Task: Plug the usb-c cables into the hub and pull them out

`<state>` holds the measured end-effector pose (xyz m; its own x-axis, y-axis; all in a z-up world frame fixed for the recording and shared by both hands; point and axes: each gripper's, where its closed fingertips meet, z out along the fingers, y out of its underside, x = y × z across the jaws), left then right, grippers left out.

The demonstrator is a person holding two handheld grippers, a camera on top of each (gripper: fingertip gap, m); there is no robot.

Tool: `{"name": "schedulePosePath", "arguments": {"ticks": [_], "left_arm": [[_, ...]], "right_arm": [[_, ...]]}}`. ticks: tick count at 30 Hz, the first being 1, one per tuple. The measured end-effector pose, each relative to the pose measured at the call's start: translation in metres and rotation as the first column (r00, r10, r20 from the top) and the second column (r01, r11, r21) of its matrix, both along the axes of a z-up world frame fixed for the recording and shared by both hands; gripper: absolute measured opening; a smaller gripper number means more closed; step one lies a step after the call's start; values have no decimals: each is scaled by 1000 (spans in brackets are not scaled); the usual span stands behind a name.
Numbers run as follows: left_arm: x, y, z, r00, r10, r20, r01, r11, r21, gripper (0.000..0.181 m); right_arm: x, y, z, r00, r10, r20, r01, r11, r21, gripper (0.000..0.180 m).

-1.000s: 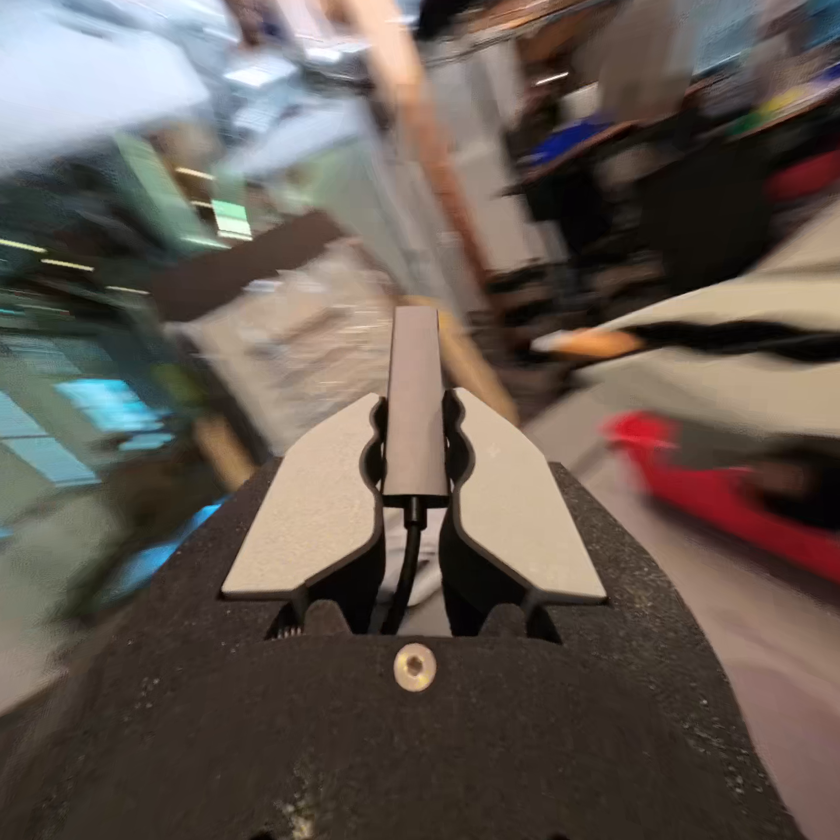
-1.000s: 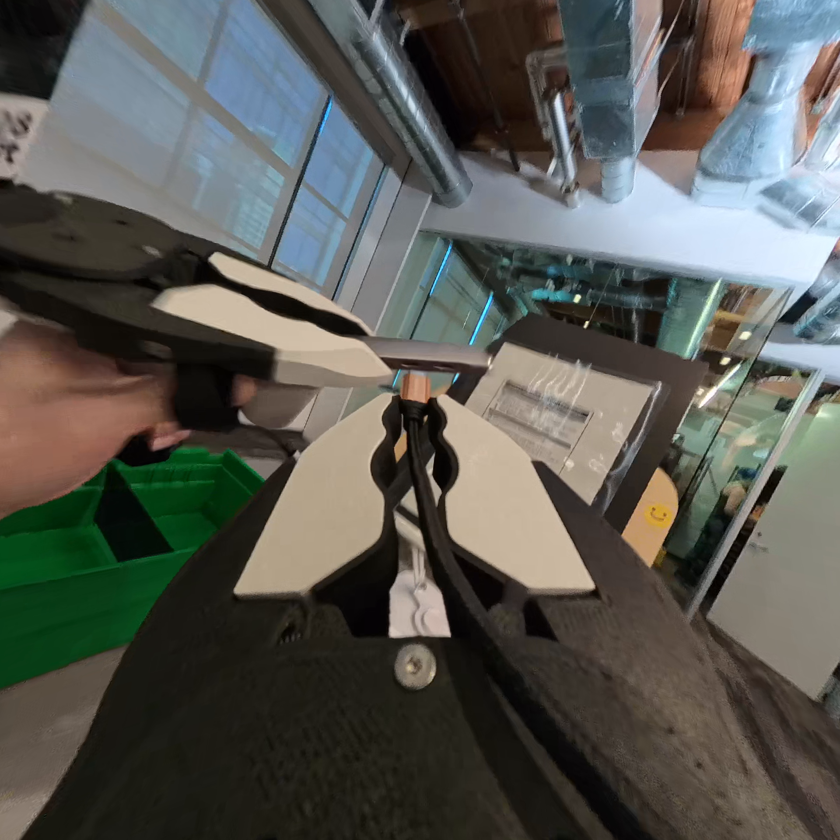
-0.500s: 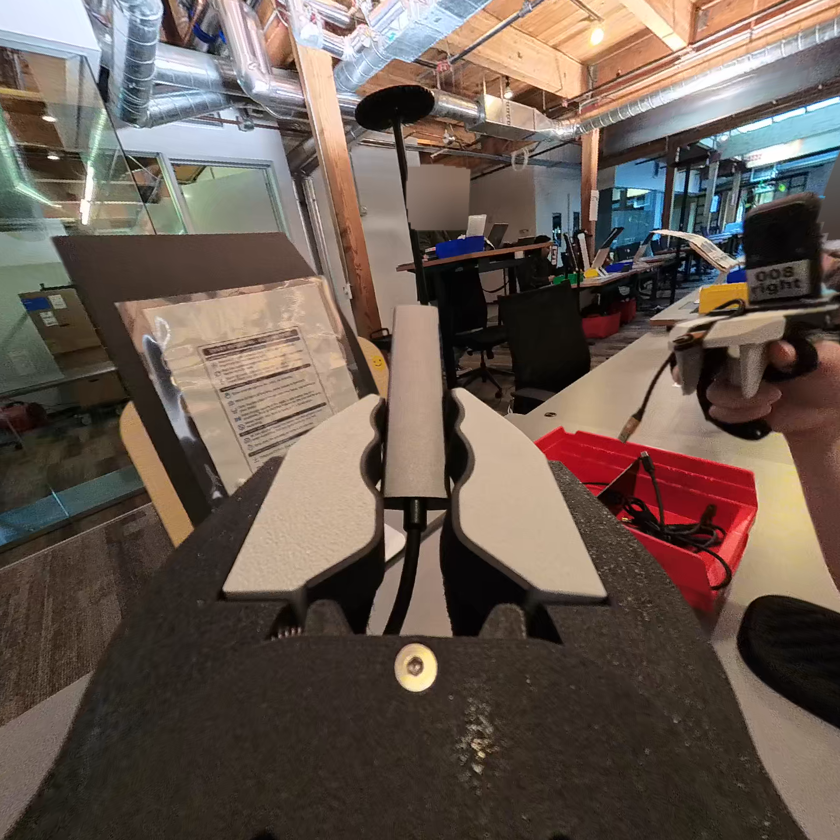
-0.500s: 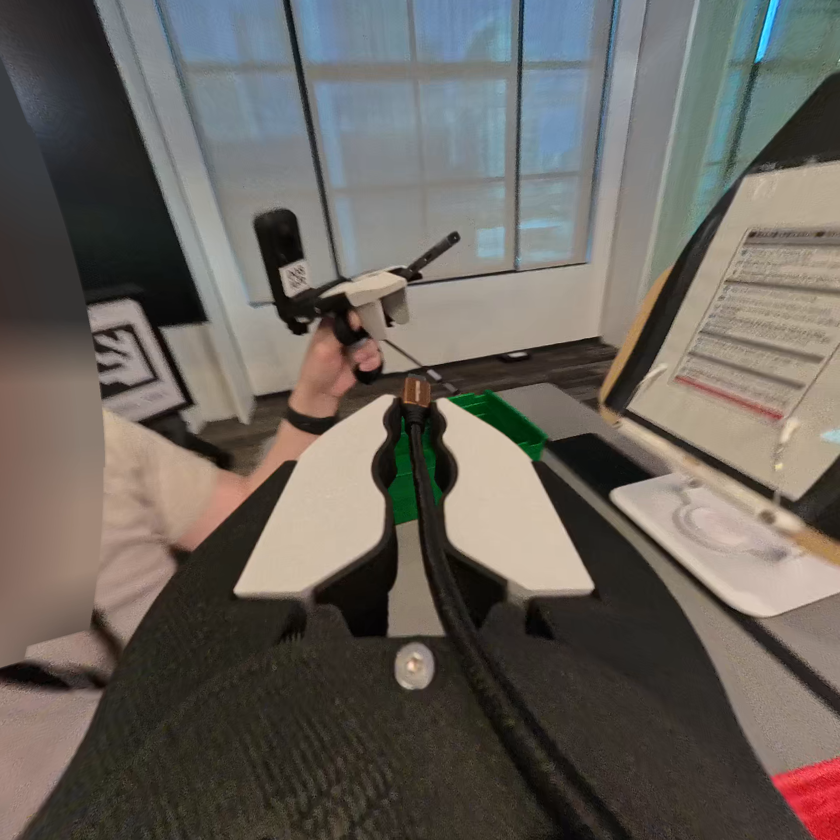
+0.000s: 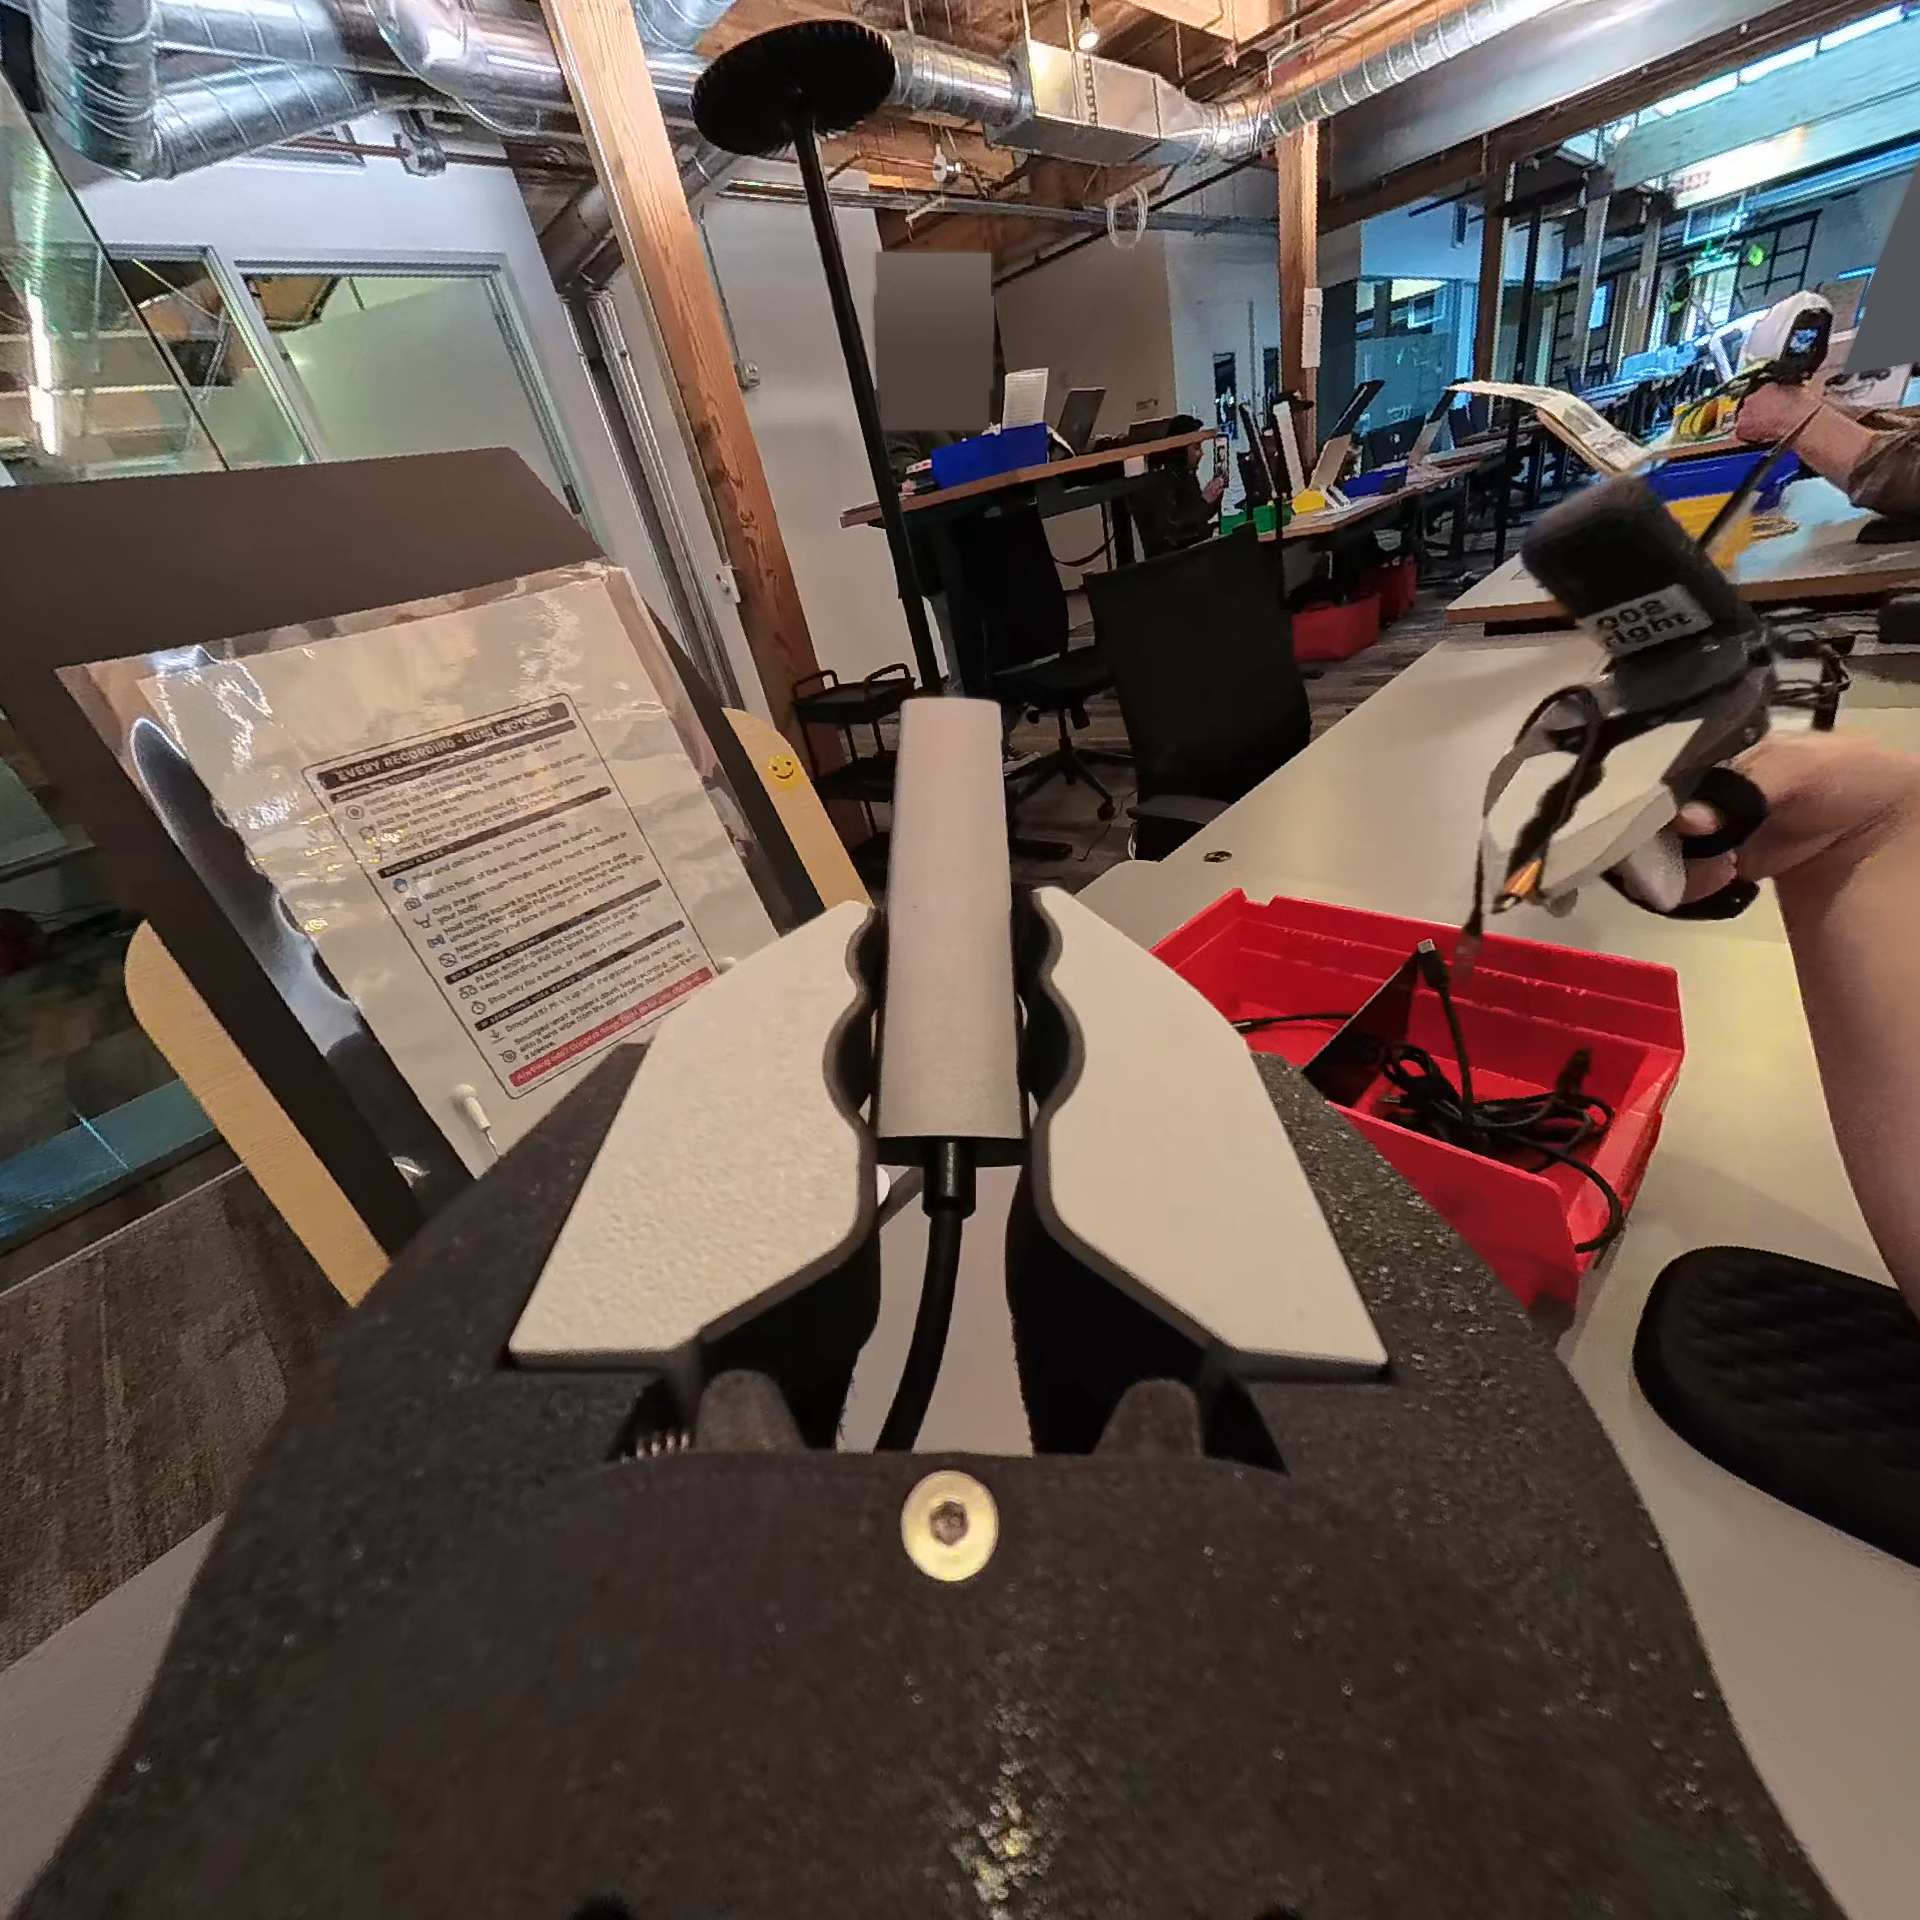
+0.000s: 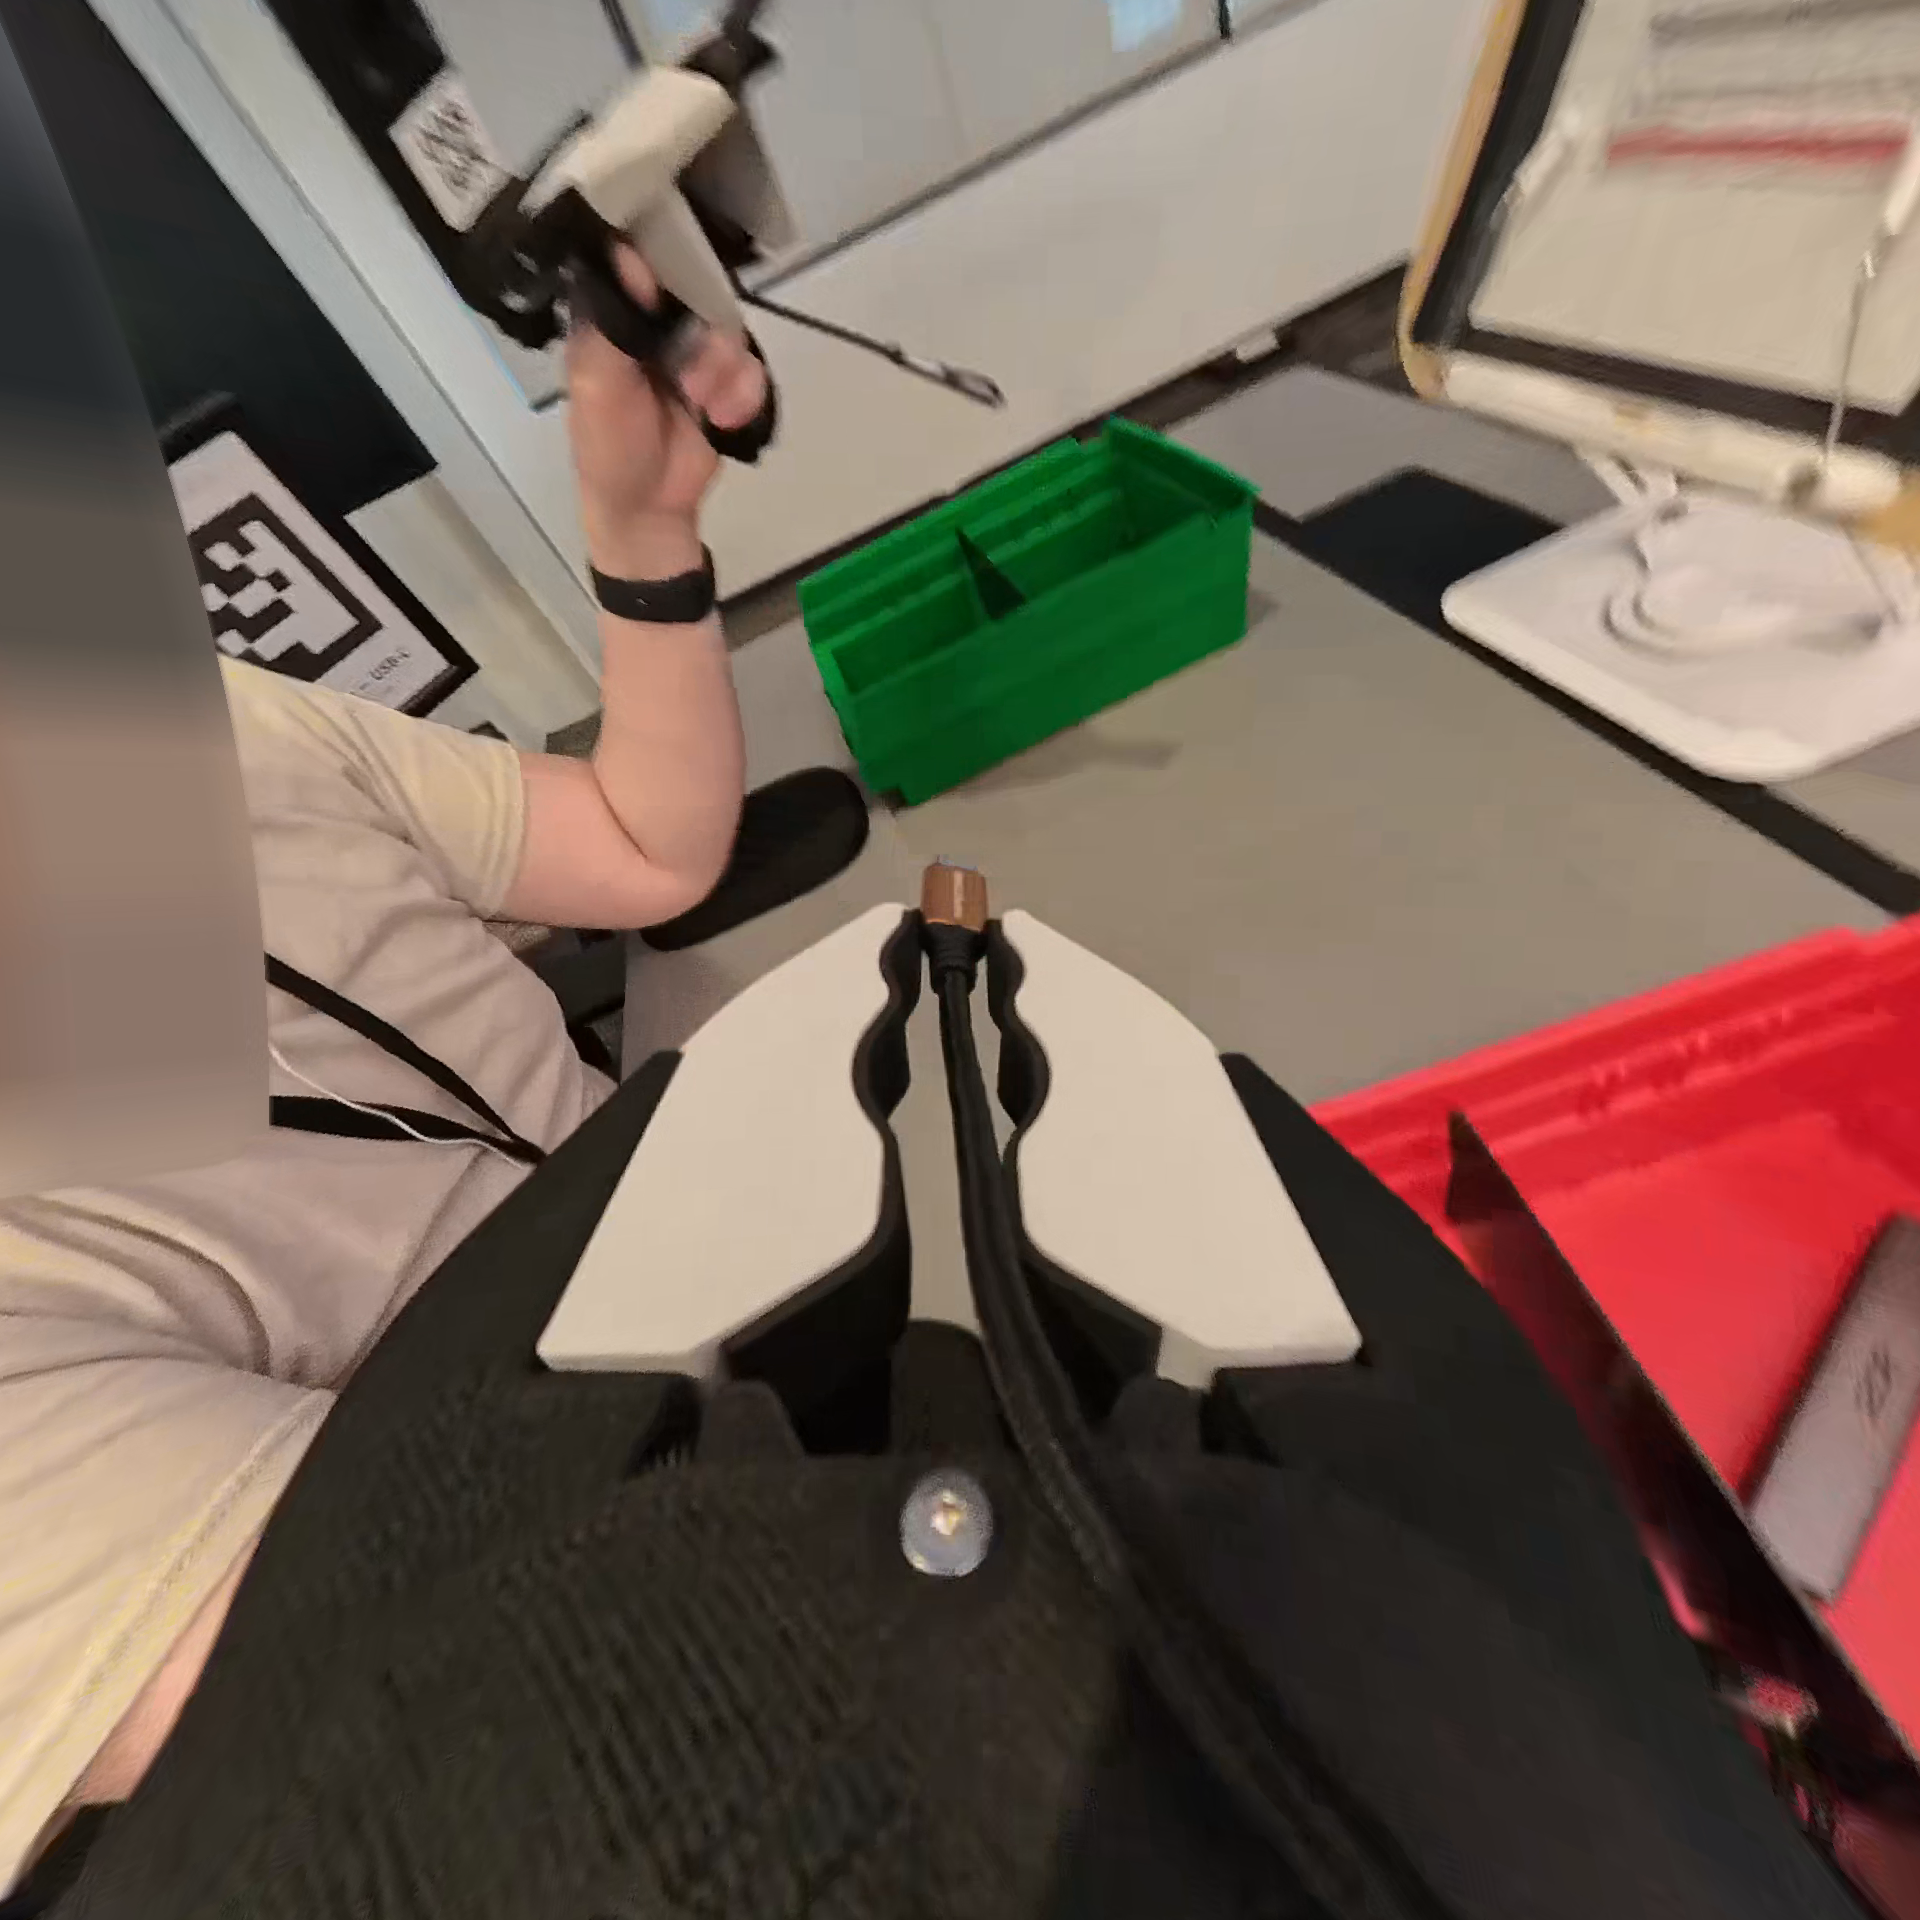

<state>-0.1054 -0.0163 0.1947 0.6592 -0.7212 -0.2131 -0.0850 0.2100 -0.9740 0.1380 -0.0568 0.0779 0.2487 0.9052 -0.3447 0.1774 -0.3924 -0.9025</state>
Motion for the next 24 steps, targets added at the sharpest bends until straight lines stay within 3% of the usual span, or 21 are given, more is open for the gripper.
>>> {"name": "schedulePosePath", "arguments": {"ticks": [4,7,18,21,24], "left_arm": [[-3,0,4,999,18,28,-19,1000,19,23],[-5,-2,5,999,3,40,-3,1000,11,23],[-5,-7,7,999,3,35,-4,1000,21,23],[-4,-7,6,1000,-1,30,0,1000,16,23],[-2,-6,4,1000,-2,24,1,1000,9,23]], "right_arm": [[25,15,-47,976,-115,183,148,973,-179,12],[31,7,-64,969,-90,232,150,956,-253,12],[28,-5,-9,974,-182,136,184,983,1,12],[31,-3,-22,966,-187,180,197,980,-39,12],[29,6,-59,958,-114,264,169,967,-192,13]]}}
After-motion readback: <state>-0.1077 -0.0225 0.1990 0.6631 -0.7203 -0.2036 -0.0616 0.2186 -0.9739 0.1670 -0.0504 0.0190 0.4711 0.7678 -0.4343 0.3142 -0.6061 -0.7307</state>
